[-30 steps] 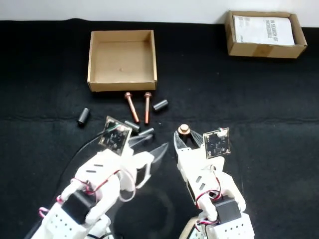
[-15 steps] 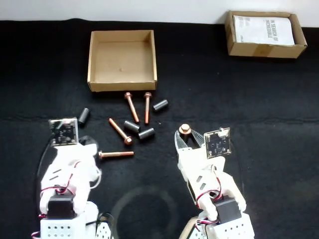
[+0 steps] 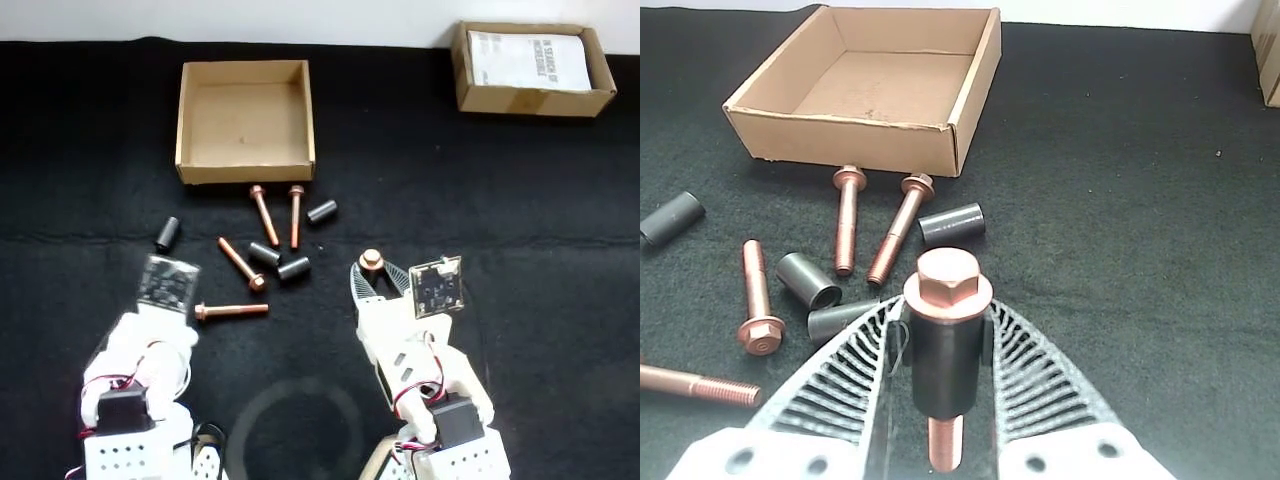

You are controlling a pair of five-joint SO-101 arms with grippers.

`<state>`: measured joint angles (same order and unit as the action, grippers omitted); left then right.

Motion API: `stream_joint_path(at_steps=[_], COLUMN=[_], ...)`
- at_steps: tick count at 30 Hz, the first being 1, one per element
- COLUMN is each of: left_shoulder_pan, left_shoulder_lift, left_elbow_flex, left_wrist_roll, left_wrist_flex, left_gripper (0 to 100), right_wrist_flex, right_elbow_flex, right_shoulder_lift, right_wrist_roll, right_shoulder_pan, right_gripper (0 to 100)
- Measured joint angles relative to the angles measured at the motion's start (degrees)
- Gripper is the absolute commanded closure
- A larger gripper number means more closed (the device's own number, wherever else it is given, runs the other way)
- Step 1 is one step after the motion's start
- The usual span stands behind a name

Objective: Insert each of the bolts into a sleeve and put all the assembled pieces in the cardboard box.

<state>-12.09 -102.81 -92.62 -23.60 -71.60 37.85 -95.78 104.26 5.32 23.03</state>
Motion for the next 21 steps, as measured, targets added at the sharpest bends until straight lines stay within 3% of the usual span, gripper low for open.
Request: stream_joint_path(at_steps=[12,17,21], left_shoulder_pan=[-0.35,-0.53,-0.53], left_shoulder_lift=[0.0,0.0,0.0], left_elbow_flex=[-2.9,-3.25,-3.25], left_wrist_roll=[-29.54,-32.79,-30.77], left_wrist_flex=[-0.18,-0.18,-0.18], left_gripper=[99,99,99], right_wrist_flex=[0.0,0.0,0.0], right_elbow_flex=[0.0,0.0,0.0], right_shoulder_lift=[0.0,0.0,0.0], right_wrist_roll=[0.0,0.0,0.0], right_shoulder_pan=[0.0,0.0,0.0], right_gripper=[99.2,99.2,99.2])
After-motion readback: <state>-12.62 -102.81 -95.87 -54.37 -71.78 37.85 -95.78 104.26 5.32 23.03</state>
